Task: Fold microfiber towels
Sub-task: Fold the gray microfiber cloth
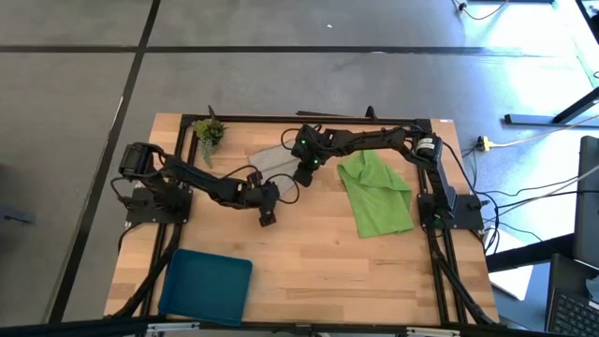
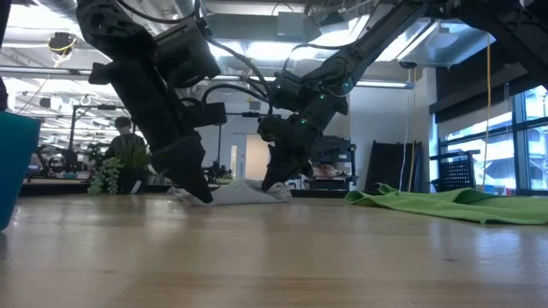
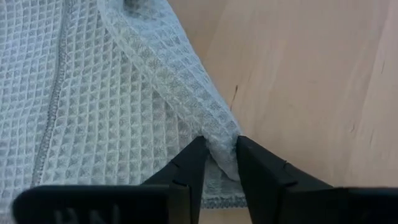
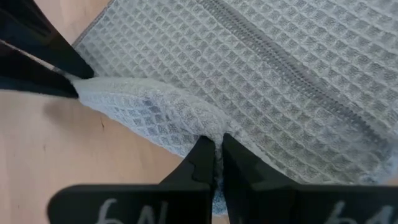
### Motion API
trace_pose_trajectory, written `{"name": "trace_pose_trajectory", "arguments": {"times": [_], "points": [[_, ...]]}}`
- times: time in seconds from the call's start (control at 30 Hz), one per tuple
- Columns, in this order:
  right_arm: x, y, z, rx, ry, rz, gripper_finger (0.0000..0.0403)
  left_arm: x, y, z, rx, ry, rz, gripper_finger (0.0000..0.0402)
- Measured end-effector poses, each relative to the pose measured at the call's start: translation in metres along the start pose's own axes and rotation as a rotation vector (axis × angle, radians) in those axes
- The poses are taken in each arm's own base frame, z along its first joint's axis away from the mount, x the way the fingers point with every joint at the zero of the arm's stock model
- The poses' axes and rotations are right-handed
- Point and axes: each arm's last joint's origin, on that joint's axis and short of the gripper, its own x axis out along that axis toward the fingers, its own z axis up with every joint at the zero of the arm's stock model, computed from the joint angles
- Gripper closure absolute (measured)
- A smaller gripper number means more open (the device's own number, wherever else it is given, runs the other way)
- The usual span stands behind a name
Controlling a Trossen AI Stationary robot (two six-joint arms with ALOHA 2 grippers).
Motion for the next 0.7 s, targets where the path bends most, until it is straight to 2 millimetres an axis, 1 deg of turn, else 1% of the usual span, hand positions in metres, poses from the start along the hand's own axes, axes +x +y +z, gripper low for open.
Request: {"name": "trace_pose_trajectory", "arguments": {"times": [0.13, 0.17, 0.27, 0.4, 0.6, 0.7], "points": [[0.000, 0.000, -0.001, 0.003, 0.010, 0.003, 0.0388, -0.002, 0.001, -0.001, 0.006, 0.011, 0.003, 0.0382], [0.000, 0.000, -0.001, 0.004, 0.015, 0.004, 0.0388, -0.002, 0.001, -0.001, 0.007, 0.012, 0.003, 0.0391], [0.000, 0.000, -0.004, 0.012, 0.042, 0.005, 0.0388, -0.005, 0.001, -0.002, 0.014, 0.028, -0.003, 0.0396], [-0.001, 0.002, -0.008, 0.023, 0.088, 0.008, 0.0388, -0.015, 0.000, -0.001, 0.016, 0.039, -0.036, 0.0400], [0.003, 0.017, -0.013, 0.002, 0.128, 0.019, 0.0388, -0.039, -0.003, 0.009, 0.037, 0.043, -0.043, 0.0401], [0.005, 0.026, -0.016, -0.017, 0.140, 0.020, 0.0388, -0.048, -0.002, 0.017, 0.041, 0.049, -0.039, 0.0401]]}}
